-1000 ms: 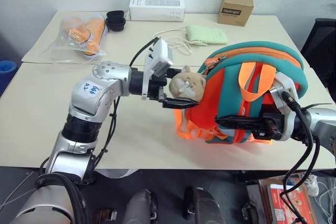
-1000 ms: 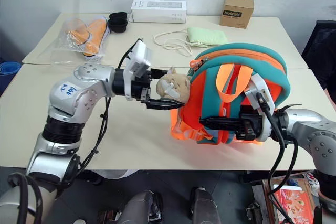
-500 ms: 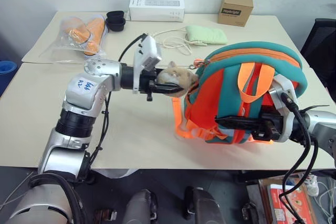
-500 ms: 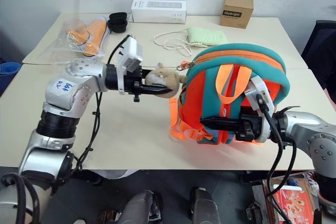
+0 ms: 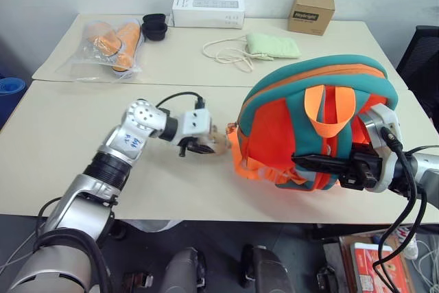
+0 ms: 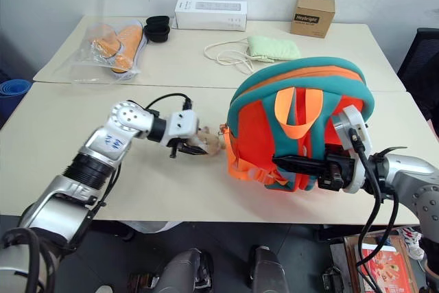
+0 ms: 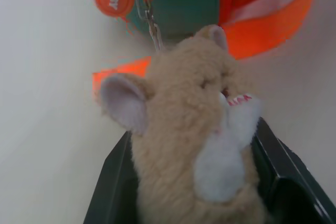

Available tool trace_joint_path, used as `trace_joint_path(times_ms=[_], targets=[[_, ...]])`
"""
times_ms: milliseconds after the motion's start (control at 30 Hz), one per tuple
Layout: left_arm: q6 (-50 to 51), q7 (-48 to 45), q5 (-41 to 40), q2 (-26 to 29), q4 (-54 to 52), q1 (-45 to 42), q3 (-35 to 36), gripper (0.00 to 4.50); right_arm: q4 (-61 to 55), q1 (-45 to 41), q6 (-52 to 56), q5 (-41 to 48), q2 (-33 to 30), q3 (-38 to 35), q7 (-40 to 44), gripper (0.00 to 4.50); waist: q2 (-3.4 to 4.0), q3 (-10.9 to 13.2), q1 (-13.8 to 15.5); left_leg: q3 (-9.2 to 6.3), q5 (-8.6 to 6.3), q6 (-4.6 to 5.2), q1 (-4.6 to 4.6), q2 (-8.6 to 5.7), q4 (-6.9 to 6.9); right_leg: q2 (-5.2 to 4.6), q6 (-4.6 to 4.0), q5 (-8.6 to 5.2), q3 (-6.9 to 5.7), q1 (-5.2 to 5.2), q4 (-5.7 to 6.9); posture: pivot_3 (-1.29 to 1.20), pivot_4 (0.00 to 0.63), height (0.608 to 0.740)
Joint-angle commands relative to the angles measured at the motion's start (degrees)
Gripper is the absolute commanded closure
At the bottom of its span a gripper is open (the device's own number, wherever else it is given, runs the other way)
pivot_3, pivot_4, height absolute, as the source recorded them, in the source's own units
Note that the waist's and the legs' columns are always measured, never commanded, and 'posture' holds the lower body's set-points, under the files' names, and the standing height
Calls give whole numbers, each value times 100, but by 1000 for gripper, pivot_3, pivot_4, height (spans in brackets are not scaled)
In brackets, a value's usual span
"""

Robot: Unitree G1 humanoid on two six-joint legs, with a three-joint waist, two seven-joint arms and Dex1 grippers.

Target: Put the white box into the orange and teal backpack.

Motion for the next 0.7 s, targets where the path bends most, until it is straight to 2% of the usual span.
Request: trace_joint_path(times_ms=[33,100,133,300,400,500,600,700], targets=[[-469,341,560,-218,455,37,-193,2891,-106,-19,-166,-22,-143,-265,10,4500,1,-4,13,0,-1,2,1,-2,0,-4,0,0,0,1,0,0,150,740],[-153,191,268,-309,361,60,59,2891,-106,-11,-260,-178,-168,-262,-17,4500,2,-6,13,0,-3,5,2,-2,2,-6,1,1,-1,3,2,0,150,740],[141,47,20,-317,244,87,250,2544,-73,-7,-287,-285,-208,-255,-28,4500,2,-6,8,0,-3,6,2,-2,2,-6,1,1,-1,3,3,0,150,740],[1484,-663,-955,77,-614,421,990,955,309,256,-461,-778,-674,-443,380,2956,2,-6,-22,0,-3,6,-4,3,1,5,1,1,-3,-2,5,0,150,740],[2158,-950,-1438,567,-1182,757,1435,30,696,701,-615,-1130,-1120,-909,864,1952,2,-6,-43,1,-3,5,-8,4,1,17,1,1,-6,-3,13,0,150,740],[2743,-1169,-1902,1113,-1720,1125,1930,0,1218,1214,-603,-1356,-1545,-1609,1480,932,2,-5,-47,3,-2,7,-9,0,2,25,2,1,-6,-3,9,0,150,740],[3765,-1534,-2801,1812,-2305,1398,2702,0,1944,1784,-661,-1773,-1961,-2419,2191,16,1,-5,-37,2,-2,8,-9,-1,3,25,2,1,-4,-2,3,0,150,740],[4527,-1727,-3527,2507,-2700,1631,3493,0,2873,2134,-786,-2256,-2326,-3050,2688,16,0,-4,-29,0,-2,8,-8,0,4,25,3,0,-6,0,-3,0,150,740]])
